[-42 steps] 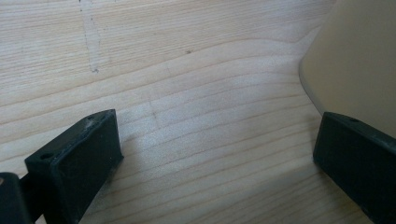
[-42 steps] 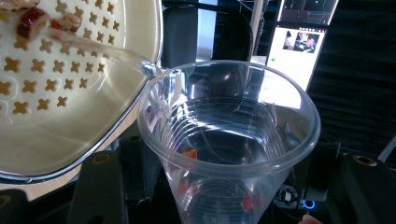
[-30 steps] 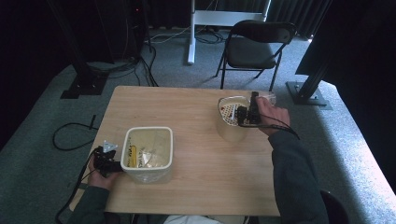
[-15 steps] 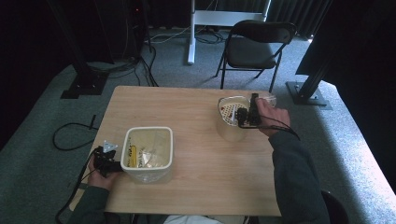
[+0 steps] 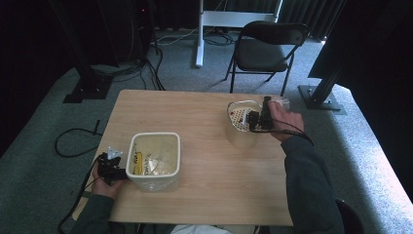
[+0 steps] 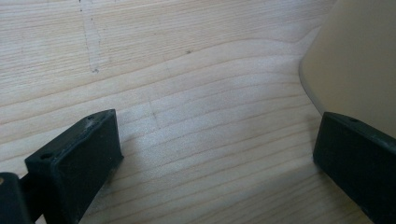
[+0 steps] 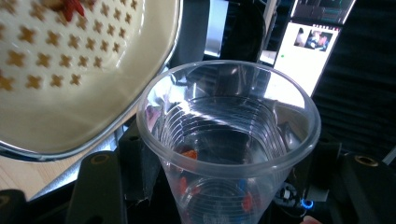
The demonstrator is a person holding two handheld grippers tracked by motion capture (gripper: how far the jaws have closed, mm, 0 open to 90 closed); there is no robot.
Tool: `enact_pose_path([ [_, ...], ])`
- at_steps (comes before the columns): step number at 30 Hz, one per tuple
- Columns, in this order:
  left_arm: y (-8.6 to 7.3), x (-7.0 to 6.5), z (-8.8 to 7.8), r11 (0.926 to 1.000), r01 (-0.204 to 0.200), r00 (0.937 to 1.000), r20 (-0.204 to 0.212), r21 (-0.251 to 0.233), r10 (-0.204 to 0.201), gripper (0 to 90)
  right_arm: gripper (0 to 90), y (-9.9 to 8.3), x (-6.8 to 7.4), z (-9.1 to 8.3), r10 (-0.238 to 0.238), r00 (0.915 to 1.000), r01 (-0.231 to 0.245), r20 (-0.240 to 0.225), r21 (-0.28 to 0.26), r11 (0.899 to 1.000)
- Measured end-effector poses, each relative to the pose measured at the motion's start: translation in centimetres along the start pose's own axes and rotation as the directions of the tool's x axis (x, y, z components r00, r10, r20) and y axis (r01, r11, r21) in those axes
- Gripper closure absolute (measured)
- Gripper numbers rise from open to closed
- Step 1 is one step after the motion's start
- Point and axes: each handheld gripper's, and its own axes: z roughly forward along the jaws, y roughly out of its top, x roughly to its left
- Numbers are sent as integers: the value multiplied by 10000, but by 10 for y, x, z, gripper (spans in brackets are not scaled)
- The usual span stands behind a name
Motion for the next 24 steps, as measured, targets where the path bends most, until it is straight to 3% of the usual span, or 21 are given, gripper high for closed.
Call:
enact_pose_path([
  [2, 0, 0, 0, 10000, 1, 10000, 1, 1, -1, 13, 361, 3, 3, -5, -286, 9996, 287, 29, -355, 9990],
  [5, 0, 0, 0, 10000, 0, 10000, 0, -1, 0, 13, 361, 1, 0, -1, 25, 10000, -26, -13, -143, 9999],
  [8, 0, 0, 0, 10000, -3, 10000, -2, 2, 3, 13, 361, 2, 2, -2, -231, 9997, 231, -5, -283, 9993],
  [15, 0, 0, 0, 10000, 2, 10000, 1, -2, -2, 13, 360, 6, 2, -2, 2, 10000, -3, -52, -265, 9996],
  [17, 0, 0, 0, 10000, -3, 10000, 2, 0, 3, 13, 360, 7, 3, -4, -224, 9997, 224, 4, -413, 9989],
  [19, 0, 0, 0, 10000, 9, 10000, -1, -6, -9, 13, 360, 5, -2, -2, 159, 9999, -158, 39, -273, 9995],
  [22, 0, 0, 0, 10000, -4, 10000, 1, -2, 4, 13, 360, 4, -2, -2, -182, 9998, 185, 96, -317, 9993],
  [24, 0, 0, 0, 10000, 1, 10000, 2, 1, -1, 13, 361, 3, -6, -1, 317, 9995, -315, 54, -277, 9991],
])
